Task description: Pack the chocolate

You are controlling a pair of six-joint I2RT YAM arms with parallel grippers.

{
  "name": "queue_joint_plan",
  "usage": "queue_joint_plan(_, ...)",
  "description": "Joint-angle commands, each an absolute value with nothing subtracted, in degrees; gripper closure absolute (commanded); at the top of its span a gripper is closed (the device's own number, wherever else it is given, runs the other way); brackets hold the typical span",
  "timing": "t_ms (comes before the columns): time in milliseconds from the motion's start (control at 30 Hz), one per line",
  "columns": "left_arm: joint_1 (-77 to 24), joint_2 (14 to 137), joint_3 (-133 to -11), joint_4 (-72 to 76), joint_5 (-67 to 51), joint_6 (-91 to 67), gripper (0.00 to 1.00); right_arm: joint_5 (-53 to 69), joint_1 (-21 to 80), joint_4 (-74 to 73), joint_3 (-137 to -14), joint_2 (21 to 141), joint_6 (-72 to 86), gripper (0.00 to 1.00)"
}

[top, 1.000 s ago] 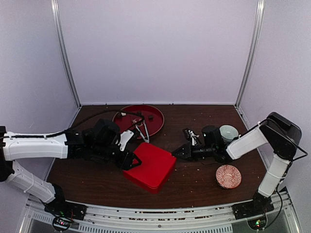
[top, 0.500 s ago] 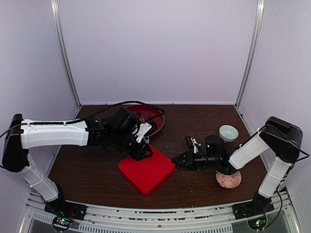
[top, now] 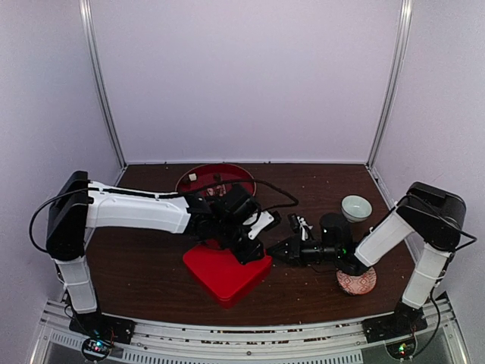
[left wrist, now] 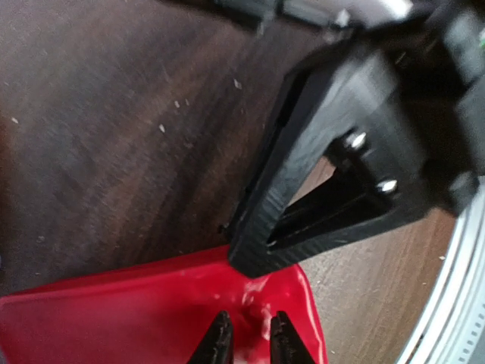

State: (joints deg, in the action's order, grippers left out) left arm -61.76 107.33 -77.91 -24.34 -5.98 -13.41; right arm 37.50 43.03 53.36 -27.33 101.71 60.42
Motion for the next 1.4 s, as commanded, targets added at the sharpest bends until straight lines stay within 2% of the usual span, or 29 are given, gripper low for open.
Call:
queue_joint_plan(0, -62.1, 112.1, -78.6, -25.8, -6.0, -12.3, 0.81, 37.6, 44.4, 43.9, -24.3, 107.1, 61.9, 0.95)
queue_joint_plan(300, -61.3, 105.7, -77.4, -27.7, -3.1, -13.2, 0.82, 37.2, 44.4, 44.7, -23.8, 107.3, 61.7, 0.95)
queue_joint_plan(567, -51.9, 96.9, -73.9, -25.7, 1.6, -15.1, 0.8, 36.2, 44.4, 39.7, -24.7, 105.6, 58.3, 0.93)
queue_joint_plan(767, -48.6, 99.6, -74.2, -24.4, 1.6, -14.3, 0.8, 35.1, 44.5, 36.1, -25.2, 104.6, 55.8, 0.92)
queue_joint_plan(1100, -46.9, 111.7, -78.2, -26.3, 0.3, -15.3, 0.81, 35.6, 44.4, 36.5, -25.1, 105.7, 55.4, 0.92)
queue_joint_plan(1267, -46.9, 107.8, -77.1, -26.0, -0.1, -15.1, 0.82, 35.6, 44.3, 36.3, -24.9, 103.9, 55.0, 0.89)
queue_joint_plan(1367, -48.1, 104.1, -76.5, -25.2, -1.2, -13.3, 0.8, 36.0, 44.3, 37.7, -24.6, 101.8, 55.4, 0.81)
